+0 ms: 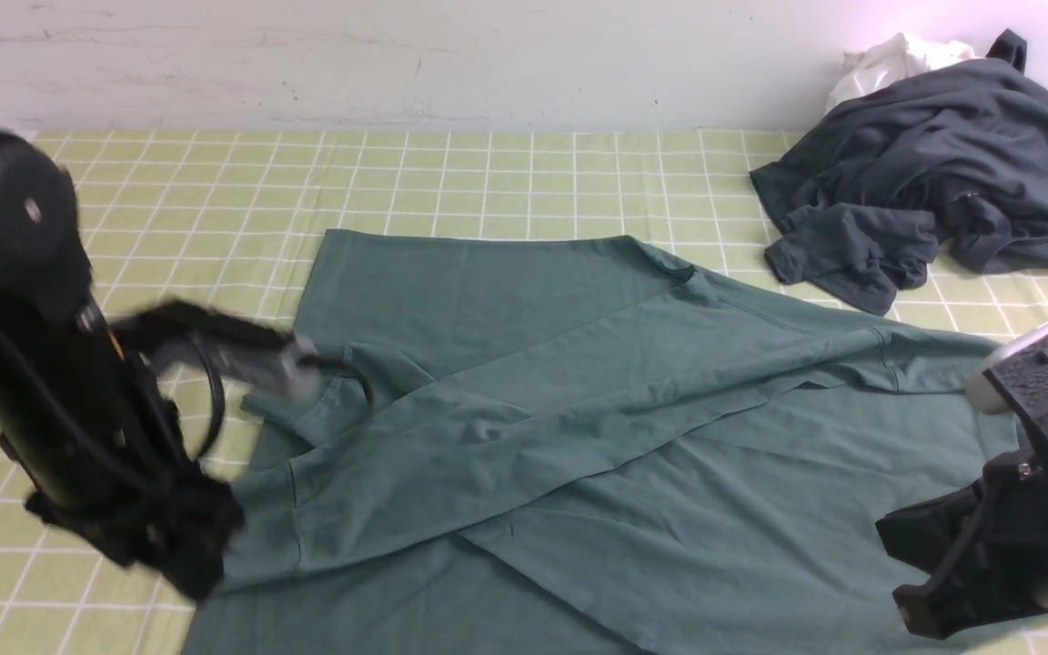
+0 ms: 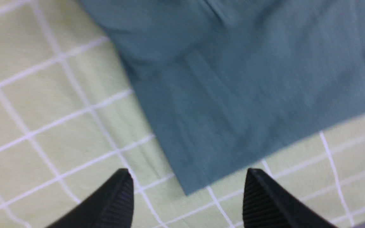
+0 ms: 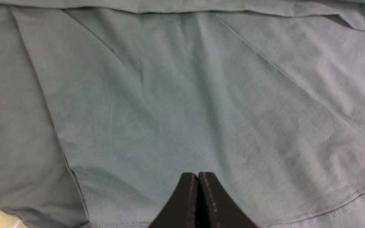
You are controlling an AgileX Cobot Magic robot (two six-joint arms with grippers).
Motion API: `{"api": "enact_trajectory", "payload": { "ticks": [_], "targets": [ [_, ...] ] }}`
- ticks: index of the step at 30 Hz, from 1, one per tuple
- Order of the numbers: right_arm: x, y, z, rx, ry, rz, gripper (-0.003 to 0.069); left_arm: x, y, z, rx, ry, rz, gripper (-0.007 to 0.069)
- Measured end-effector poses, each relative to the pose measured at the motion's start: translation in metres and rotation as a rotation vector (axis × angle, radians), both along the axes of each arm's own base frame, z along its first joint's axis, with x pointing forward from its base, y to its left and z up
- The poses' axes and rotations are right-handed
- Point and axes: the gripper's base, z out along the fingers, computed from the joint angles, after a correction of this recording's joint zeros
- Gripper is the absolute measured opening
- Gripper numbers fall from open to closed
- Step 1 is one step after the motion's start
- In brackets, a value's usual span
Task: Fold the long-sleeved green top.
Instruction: Use both arms simultaneously to clamp the lower edge of the clothing fabric
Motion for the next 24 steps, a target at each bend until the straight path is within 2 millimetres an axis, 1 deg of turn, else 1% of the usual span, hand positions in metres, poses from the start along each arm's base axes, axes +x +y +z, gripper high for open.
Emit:
{"api": "enact_trajectory", "payload": {
  "ticks": [1, 2, 3, 4, 5, 6, 8, 11, 12, 14, 17, 18, 20, 21, 22, 23, 24],
  "targets": [
    [0.0, 0.0, 0.0, 0.0, 0.001, 0.0, -0.0011, -0.003, -0.001, -0.004, 0.001, 0.008, -0.029, 0.0435],
    [0.0, 0.0, 0.0, -0.001, 0.003, 0.001, -0.0011, -0.016, -0.011, -0.013, 0.002, 0.02, -0.147, 0.0438],
    [0.0, 0.0, 0.0, -0.001, 0.003, 0.001, -0.0011, -0.025, -0.014, -0.023, 0.007, 0.038, -0.22, 0.0438],
    [0.0, 0.0, 0.0, -0.001, 0.003, 0.001, -0.0011, -0.034, -0.018, -0.034, 0.015, 0.039, -0.334, 0.0438],
    [0.0, 0.0, 0.0, -0.001, 0.003, 0.001, -0.0011, -0.038, -0.021, -0.04, 0.018, 0.039, -0.384, 0.0438],
    [0.0, 0.0, 0.0, 0.0, 0.003, 0.0, -0.0011, -0.045, -0.021, -0.049, 0.026, 0.032, -0.454, 0.0438],
    [0.0, 0.0, 0.0, 0.003, 0.004, -0.001, -0.0011, -0.051, -0.023, -0.061, 0.028, 0.005, -0.55, 0.0438],
    [0.0, 0.0, 0.0, 0.003, 0.004, -0.001, -0.0011, -0.053, -0.022, -0.072, 0.026, -0.047, -0.589, 0.0438],
    [0.0, 0.0, 0.0, 0.003, 0.004, -0.001, -0.0011, -0.053, -0.022, -0.073, 0.026, -0.051, -0.588, 0.0438],
    [0.0, 0.0, 0.0, 0.003, 0.004, -0.001, -0.0011, -0.051, -0.022, -0.083, 0.028, -0.082, -0.591, 0.0436],
    [0.0, 0.0, 0.0, 0.002, 0.005, 0.0, -0.0011, -0.049, -0.022, -0.085, 0.035, -0.099, -0.598, 0.0408],
    [-0.001, 0.0, 0.0, 0.002, 0.007, 0.0, -0.0011, -0.048, -0.023, -0.085, 0.038, -0.104, -0.591, 0.036],
    [-0.001, 0.0, 0.0, 0.002, 0.008, 0.0, -0.0011, -0.047, -0.023, -0.085, 0.042, -0.116, -0.577, 0.0293],
    [-0.001, 0.0, 0.0, 0.002, 0.007, 0.0, -0.0011, -0.047, -0.023, -0.085, 0.043, -0.118, -0.573, 0.0285],
    [-0.001, 0.0, 0.0, 0.001, 0.009, 0.001, -0.0011, -0.046, -0.022, -0.085, 0.047, -0.123, -0.559, 0.0221],
    [-0.001, 0.0, 0.0, 0.001, 0.011, 0.001, -0.0011, -0.046, -0.023, -0.085, 0.047, -0.125, -0.552, 0.0202],
    [-0.001, 0.0, -0.001, 0.0, 0.014, 0.002, -0.0011, -0.047, -0.023, -0.083, 0.045, -0.129, -0.524, 0.0136]
  ]
}}
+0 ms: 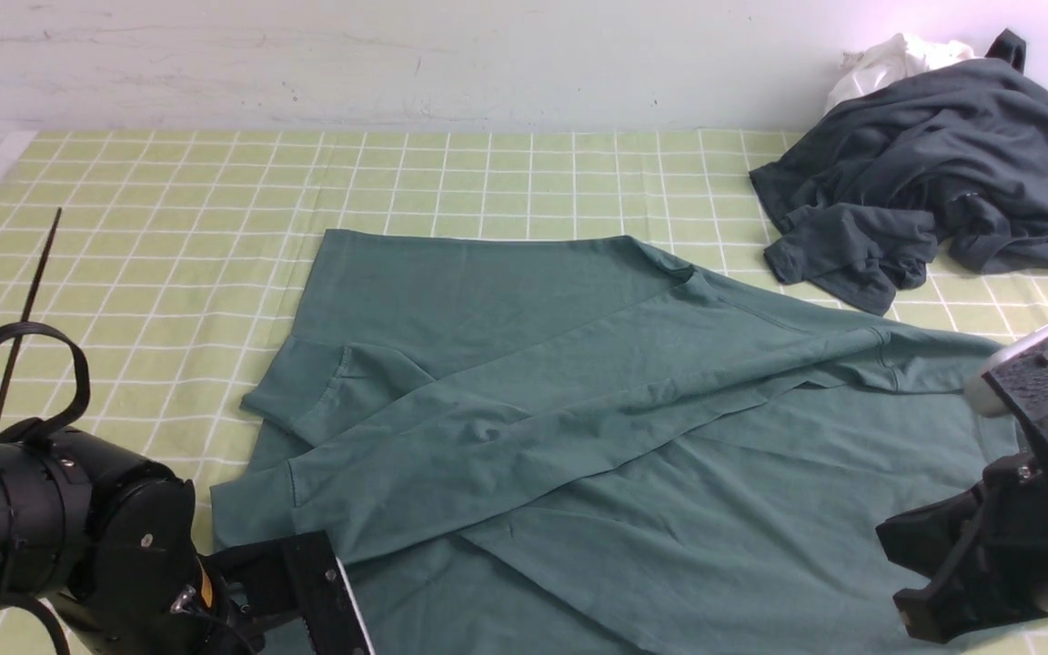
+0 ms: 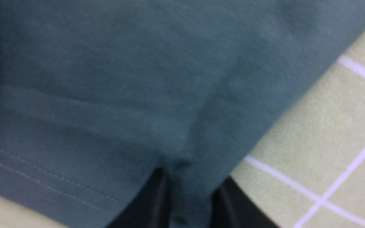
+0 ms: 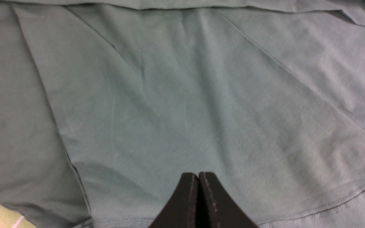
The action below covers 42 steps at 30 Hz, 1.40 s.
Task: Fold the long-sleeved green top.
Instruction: Use both arms simultaneously to clamp the lower edge of the clothing fabric
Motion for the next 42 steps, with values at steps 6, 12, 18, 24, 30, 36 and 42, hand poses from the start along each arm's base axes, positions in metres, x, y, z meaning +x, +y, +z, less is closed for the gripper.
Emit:
{"api": "enact_trajectory", "payload": {
  "ticks": [6, 12, 18, 24, 30, 36, 42],
  "targets": [
    [-0.009, -0.002, 0.012, -0.009, -0.062, 0.05, -0.0011, -0.01, 0.002, 0.025, -0.034, -0.033, 0.101, 0.0002],
    [-0.024, -0.006, 0.031, -0.127, -0.257, 0.243, -0.0001, -0.019, 0.006, 0.051, -0.087, -0.123, 0.135, -0.0001],
    [-0.017, -0.008, 0.007, -0.349, -0.144, 0.45, 0.0138, -0.021, 0.007, 0.056, -0.103, -0.145, 0.155, -0.0001],
    [0.005, -0.01, -0.036, -0.531, 0.062, 0.582, 0.0264, -0.021, 0.007, 0.056, -0.108, -0.145, 0.18, -0.0001],
    [0.023, -0.009, -0.067, -0.624, 0.14, 0.663, 0.0276, -0.021, 0.007, 0.056, -0.112, -0.142, 0.21, -0.0001],
    [0.034, -0.006, -0.087, -0.656, 0.156, 0.701, 0.0274, -0.021, 0.007, 0.056, -0.111, -0.14, 0.212, -0.0001],
    [0.037, -0.005, -0.09, -0.651, 0.165, 0.693, 0.0163, -0.022, 0.006, 0.056, -0.122, -0.131, 0.222, -0.0001]
  ]
}}
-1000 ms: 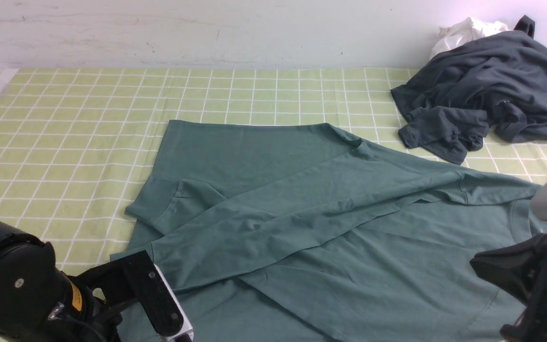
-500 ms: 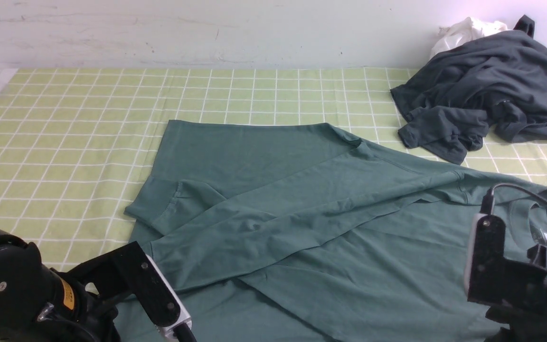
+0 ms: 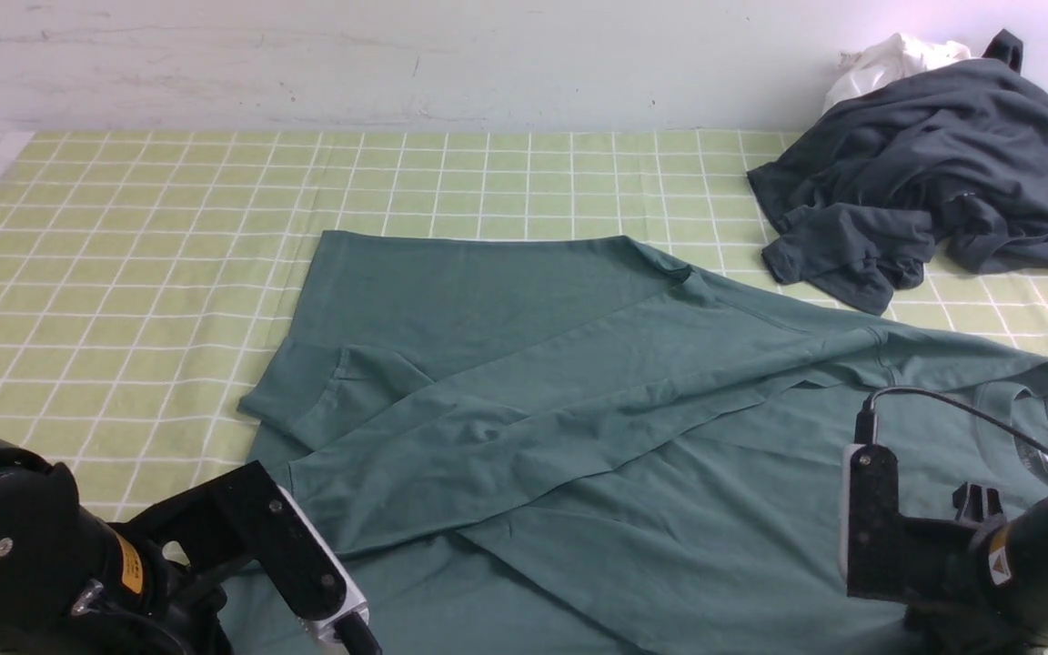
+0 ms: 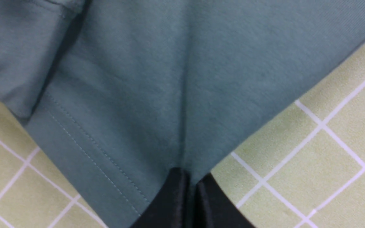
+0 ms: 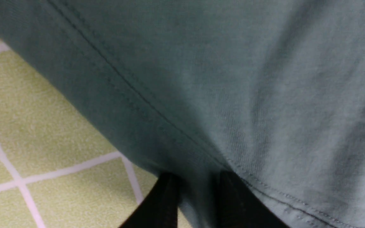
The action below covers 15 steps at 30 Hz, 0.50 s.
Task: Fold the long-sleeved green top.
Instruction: Use both arms simultaneously to clamp the lower edge of the clothing fabric, then use both arms to drag the lower edge of the fabric forward and fold it over the upper edge
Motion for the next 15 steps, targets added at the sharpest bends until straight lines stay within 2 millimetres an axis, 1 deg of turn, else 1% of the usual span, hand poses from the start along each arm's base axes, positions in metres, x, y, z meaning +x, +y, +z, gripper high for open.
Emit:
{"api": "enact_trajectory", "payload": {
  "ticks": [1, 3, 4, 5, 6, 8, 11, 14, 15],
  "targets": [
    [0.0, 0.0, 0.0, 0.001, 0.0, 0.0, 0.0157, 0.0, 0.0, 0.0, -0.001, 0.001, 0.001, -0.0001],
    [-0.001, 0.0, 0.004, 0.013, -0.011, -0.025, 0.0061, 0.0, -0.001, 0.001, -0.012, 0.013, 0.021, -0.0001],
    [-0.001, 0.0, 0.004, 0.015, -0.012, -0.031, 0.0055, -0.001, -0.001, 0.001, -0.015, 0.019, 0.028, -0.0001],
    [-0.003, -0.001, 0.009, 0.025, -0.024, -0.054, 0.0022, 0.0, -0.002, 0.005, -0.025, 0.026, 0.051, -0.0001],
    [-0.004, -0.002, 0.016, 0.041, -0.041, -0.088, 0.0002, 0.004, -0.005, 0.013, -0.04, 0.021, 0.077, -0.0001],
    [-0.005, -0.002, 0.024, 0.055, -0.057, -0.121, -0.0003, 0.008, -0.007, 0.021, -0.059, 0.01, 0.106, -0.0001],
    [0.0, -0.002, 0.045, 0.086, -0.082, -0.229, -0.0004, 0.023, -0.011, 0.047, -0.124, -0.052, 0.184, 0.0],
    [0.016, 0.001, 0.068, 0.107, -0.142, -0.301, -0.0004, 0.043, -0.005, 0.073, -0.18, -0.142, 0.26, 0.0004],
    [0.024, 0.002, 0.074, 0.116, -0.17, -0.314, -0.0004, 0.05, -0.002, 0.078, -0.19, -0.166, 0.281, 0.0004]
  ]
}}
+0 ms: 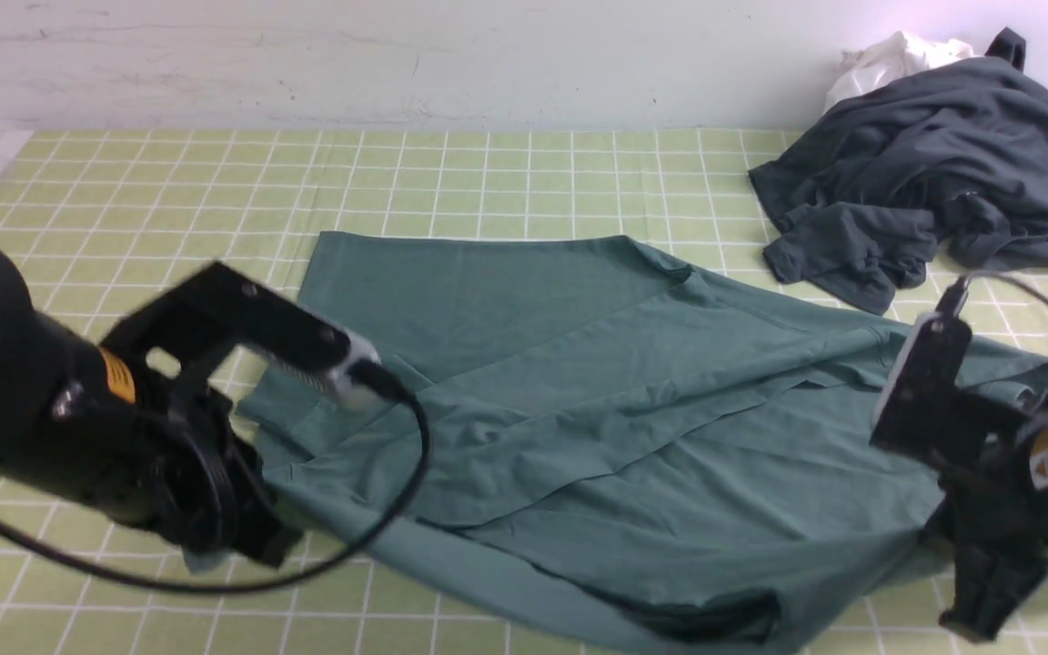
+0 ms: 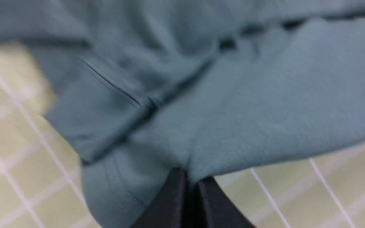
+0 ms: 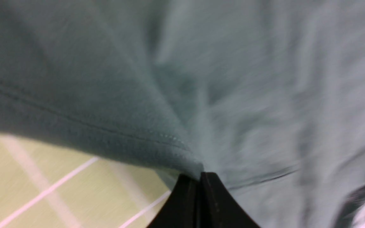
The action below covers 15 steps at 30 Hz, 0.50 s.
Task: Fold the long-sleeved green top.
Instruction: Use both arms to drag the lower edge of the fabric forward and fold it over the upper edge
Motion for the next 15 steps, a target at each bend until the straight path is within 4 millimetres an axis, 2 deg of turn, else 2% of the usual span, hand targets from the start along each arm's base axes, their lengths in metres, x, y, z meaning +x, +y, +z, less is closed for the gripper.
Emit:
{"api": "enact_trajectory", "payload": {
  "ticks": [3, 4, 5, 6, 7, 10, 12, 13, 14, 15],
  "targets": [
    [0.018, 0.0, 0.009, 0.008, -0.054, -0.022, -0.0004, 0.02, 0.007, 0.012, -0.023, -0.059, 0.058, 0.0006],
    [0.037, -0.002, 0.013, 0.017, -0.097, -0.044, -0.0004, 0.037, 0.012, 0.017, -0.033, -0.091, 0.096, 0.0006],
    [0.044, -0.003, 0.011, 0.018, -0.099, -0.054, -0.0004, 0.044, 0.015, 0.018, -0.035, -0.1, 0.114, 0.0006],
    [0.061, -0.005, 0.014, 0.028, -0.131, -0.073, -0.0004, 0.061, 0.017, 0.018, -0.038, -0.118, 0.138, 0.0006],
    [0.08, -0.007, 0.013, 0.032, -0.143, -0.094, -0.0004, 0.077, 0.019, 0.013, -0.037, -0.116, 0.157, 0.0006],
    [0.113, -0.008, 0.011, 0.034, -0.155, -0.122, -0.0004, 0.112, 0.021, 0.008, -0.047, -0.14, 0.196, 0.0006],
    [0.137, -0.009, 0.009, 0.034, -0.161, -0.142, -0.0005, 0.149, 0.021, -0.001, -0.069, -0.16, 0.246, 0.0006],
    [0.148, -0.01, 0.008, 0.032, -0.163, -0.151, -0.0005, 0.161, 0.021, -0.004, -0.077, -0.167, 0.262, 0.0006],
    [0.15, -0.01, 0.007, 0.032, -0.163, -0.152, -0.0005, 0.165, 0.021, -0.009, -0.077, -0.159, 0.268, 0.0006],
    [0.169, -0.012, 0.003, 0.032, -0.166, -0.168, -0.0005, 0.189, 0.021, -0.013, -0.093, -0.176, 0.294, 0.0006]
  ]
}}
